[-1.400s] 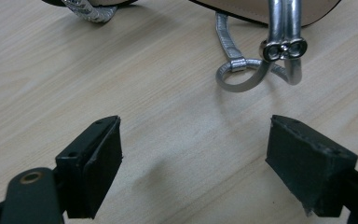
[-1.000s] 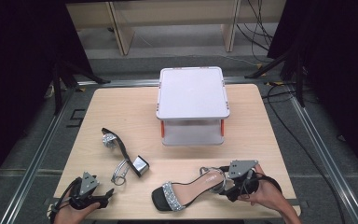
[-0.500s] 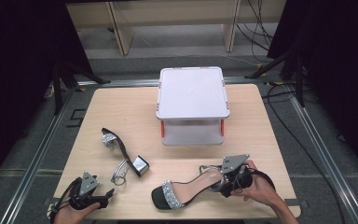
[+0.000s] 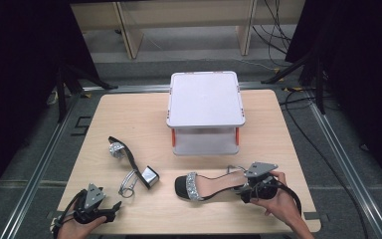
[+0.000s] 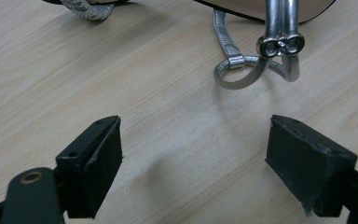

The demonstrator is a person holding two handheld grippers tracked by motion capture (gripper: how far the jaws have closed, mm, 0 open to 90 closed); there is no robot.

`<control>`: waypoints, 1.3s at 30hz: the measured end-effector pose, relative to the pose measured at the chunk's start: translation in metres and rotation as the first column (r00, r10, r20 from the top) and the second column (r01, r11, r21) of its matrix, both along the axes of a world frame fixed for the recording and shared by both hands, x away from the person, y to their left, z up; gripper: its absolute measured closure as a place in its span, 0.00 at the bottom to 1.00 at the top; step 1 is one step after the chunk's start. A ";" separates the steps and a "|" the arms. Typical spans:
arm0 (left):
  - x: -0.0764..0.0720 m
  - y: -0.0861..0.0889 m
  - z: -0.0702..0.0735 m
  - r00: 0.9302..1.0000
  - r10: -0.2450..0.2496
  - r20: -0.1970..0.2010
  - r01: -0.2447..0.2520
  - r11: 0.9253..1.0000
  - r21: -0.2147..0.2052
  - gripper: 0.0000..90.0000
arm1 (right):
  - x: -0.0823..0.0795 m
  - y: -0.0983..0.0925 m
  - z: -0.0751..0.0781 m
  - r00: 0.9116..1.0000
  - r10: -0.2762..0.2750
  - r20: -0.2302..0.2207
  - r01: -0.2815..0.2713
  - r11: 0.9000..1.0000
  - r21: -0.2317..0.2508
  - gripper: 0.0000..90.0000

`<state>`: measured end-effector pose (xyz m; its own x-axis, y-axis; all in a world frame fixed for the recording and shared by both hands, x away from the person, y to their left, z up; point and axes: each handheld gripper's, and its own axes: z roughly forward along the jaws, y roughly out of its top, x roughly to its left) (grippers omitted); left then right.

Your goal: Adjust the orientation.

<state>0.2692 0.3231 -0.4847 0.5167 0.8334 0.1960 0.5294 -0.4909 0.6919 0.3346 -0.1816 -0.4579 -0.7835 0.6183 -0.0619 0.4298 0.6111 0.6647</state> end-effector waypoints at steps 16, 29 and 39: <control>0.000 0.000 -0.001 1.000 0.001 -0.003 -0.001 1.000 -0.001 0.20 | -0.066 0.000 0.023 0.979 0.115 -0.167 -0.101 0.991 0.092 0.29; 0.001 0.001 -0.002 1.000 0.004 -0.010 -0.004 1.000 0.005 0.20 | -0.049 0.030 0.075 0.993 0.029 -0.115 -0.013 0.990 0.143 0.27; 0.001 0.001 -0.001 1.000 -0.002 -0.004 0.002 1.000 0.013 0.20 | -0.015 0.085 0.045 0.984 0.069 -0.166 -0.084 0.993 -0.086 0.28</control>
<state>0.2706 0.3244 -0.4860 0.5188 0.8301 0.2044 0.5316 -0.5005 0.6834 0.3200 -0.0962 -0.4129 -0.8328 0.5534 0.0157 0.4764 0.7019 0.5294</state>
